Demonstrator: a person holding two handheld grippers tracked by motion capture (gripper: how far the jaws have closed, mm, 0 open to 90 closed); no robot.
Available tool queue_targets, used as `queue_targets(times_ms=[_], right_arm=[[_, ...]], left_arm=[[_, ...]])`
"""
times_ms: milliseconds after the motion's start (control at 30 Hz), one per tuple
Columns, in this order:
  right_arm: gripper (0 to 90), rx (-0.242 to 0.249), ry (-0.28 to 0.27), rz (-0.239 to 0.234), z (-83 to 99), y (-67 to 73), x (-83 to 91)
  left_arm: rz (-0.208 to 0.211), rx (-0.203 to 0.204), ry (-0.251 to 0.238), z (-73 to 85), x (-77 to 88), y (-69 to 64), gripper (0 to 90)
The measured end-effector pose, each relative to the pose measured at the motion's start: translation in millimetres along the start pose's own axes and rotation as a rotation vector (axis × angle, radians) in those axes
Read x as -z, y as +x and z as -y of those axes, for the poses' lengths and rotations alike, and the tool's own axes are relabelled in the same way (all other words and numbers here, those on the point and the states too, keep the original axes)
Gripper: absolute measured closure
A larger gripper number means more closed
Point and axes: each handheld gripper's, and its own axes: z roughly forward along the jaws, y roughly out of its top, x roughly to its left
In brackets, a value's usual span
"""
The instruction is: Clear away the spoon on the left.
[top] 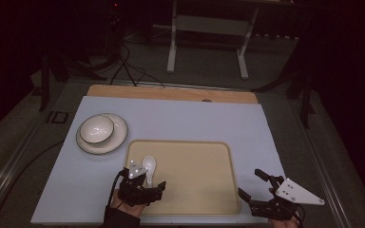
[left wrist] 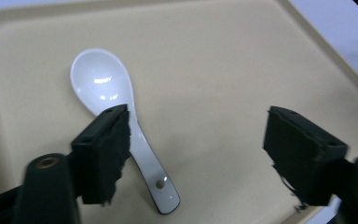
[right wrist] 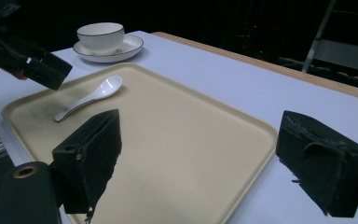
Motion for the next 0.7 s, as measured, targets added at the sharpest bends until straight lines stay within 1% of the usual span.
queue_targets(times_ms=[33,67,100,167,200,267,300,333,367,400,433,467,500,567,600,633,700], right_arm=[[14.3,0.000,0.001,-0.001,0.1,0.0,-0.2],[14.2,0.002,0.005,-0.003,0.1,0.0,-0.7],[14.3,0.004,0.005,-0.001,-0.1,0.3,-0.8],[14.2,0.008,0.000,-0.001,-0.6,0.5,-0.4],[14.2,0.008,0.000,-0.001,-0.6,0.5,-0.4],[14.2,0.011,0.002,0.005,-0.8,0.6,-0.6],[14.2,0.010,0.002,0.006,-0.9,0.7,-0.6],[14.2,0.011,0.001,0.008,-1.1,0.8,-0.7],[14.2,0.012,0.004,0.010,-1.2,1.4,-1.2],[14.2,0.012,0.004,0.010,-1.2,1.4,-1.2],[14.2,0.012,0.004,0.010,-1.2,1.4,-1.2],[14.2,0.014,0.005,0.009,-1.3,1.9,-1.4],[14.2,0.014,0.007,0.009,-1.4,2.0,-1.6],[14.2,0.017,0.008,0.007,-1.4,2.1,-2.0],[14.2,0.016,0.010,0.007,-1.4,2.3,-2.2],[14.2,0.016,0.011,0.007,-1.5,2.5,-2.4],[14.2,0.017,0.011,0.006,-1.7,2.9,-2.5]], left_arm=[[-0.003,-0.011,-0.004,-2.3,0.2,1.3,20.7],[0.005,-0.018,-0.004,-3.4,-0.1,1.8,17.3],[0.023,-0.021,-0.003,-4.7,-1.0,2.6,17.2],[0.016,-0.038,-0.017,-7.4,-2.2,2.7,14.8],[0.016,-0.038,-0.017,-7.4,-2.2,2.7,14.8],[0.032,-0.043,-0.029,-10.6,-2.4,2.9,14.6],[0.033,-0.047,-0.030,-11.6,-2.5,3.0,13.7],[0.042,-0.055,-0.033,-12.7,-2.5,3.2,11.6],[0.048,-0.074,-0.038,-13.9,-2.7,3.4,0.9],[0.047,-0.084,-0.032,-14.9,-2.2,3.2,0.9],[0.047,-0.084,-0.032,-14.9,-2.2,3.2,0.7],[0.045,-0.118,-0.040,-19.2,1.9,3.9,0.7],[0.046,-0.124,-0.050,-20.6,4.1,4.7,0.7],[0.062,-0.133,-0.065,-23.2,8.3,6.6,0.7],[0.062,-0.146,-0.069,-24.1,9.8,6.9,0.7],[0.062,-0.163,-0.062,-25.3,11.3,7.6,0.7],[0.082,-0.170,-0.054,-27.5,13.6,10.1,0.7]])
